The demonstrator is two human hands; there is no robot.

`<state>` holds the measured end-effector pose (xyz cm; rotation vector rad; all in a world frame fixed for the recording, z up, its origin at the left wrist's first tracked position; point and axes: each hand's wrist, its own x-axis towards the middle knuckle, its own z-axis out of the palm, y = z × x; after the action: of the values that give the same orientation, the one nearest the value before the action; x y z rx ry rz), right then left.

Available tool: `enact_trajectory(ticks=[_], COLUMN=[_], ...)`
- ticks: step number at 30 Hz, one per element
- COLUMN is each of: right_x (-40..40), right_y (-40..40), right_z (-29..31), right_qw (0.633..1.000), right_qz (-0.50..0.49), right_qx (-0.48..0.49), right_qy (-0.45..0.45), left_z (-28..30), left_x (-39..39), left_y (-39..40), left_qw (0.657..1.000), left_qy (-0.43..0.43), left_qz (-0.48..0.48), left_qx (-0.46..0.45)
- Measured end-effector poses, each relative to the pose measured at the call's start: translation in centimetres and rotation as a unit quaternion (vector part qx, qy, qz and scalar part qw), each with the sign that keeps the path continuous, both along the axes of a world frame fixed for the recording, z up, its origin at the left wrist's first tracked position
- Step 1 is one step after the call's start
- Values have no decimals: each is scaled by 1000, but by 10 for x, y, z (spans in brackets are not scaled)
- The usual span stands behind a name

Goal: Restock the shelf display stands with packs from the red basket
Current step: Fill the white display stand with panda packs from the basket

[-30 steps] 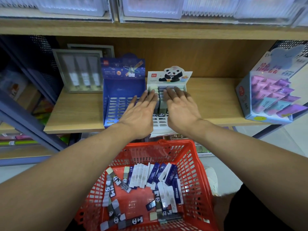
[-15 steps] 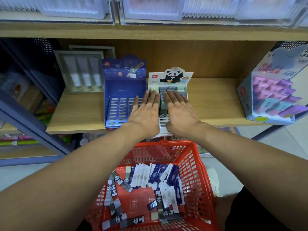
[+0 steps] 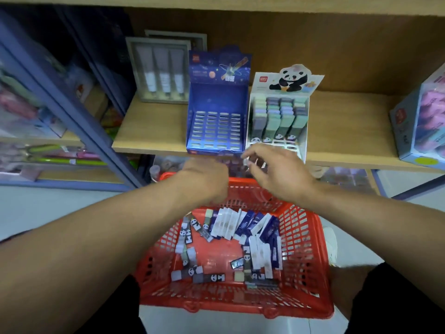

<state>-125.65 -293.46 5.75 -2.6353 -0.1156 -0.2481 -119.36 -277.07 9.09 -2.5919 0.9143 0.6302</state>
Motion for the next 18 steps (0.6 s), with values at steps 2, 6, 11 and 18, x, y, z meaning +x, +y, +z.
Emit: enact_trajectory(ticks=[2,6,11,18], right_x=[-14,-26,-30,-64], right_y=[6,23,54,102], right_z=[-31,-87,-160,-250], right_qw=[993,915,906,867], right_qz=[68,176,50,49], right_qx=[-67,-208,-77,17], right_qy=[75,299,414,495], left_z=[-18,-76,-159,-256], left_x=[-2,-10,-22,-66], left_y=[20,55,94,109], left_qw=[995,977,972,961], left_qy=[76,191,220,259], left_qz=[-19,-22,22,68], left_qx=[57,96,74,70])
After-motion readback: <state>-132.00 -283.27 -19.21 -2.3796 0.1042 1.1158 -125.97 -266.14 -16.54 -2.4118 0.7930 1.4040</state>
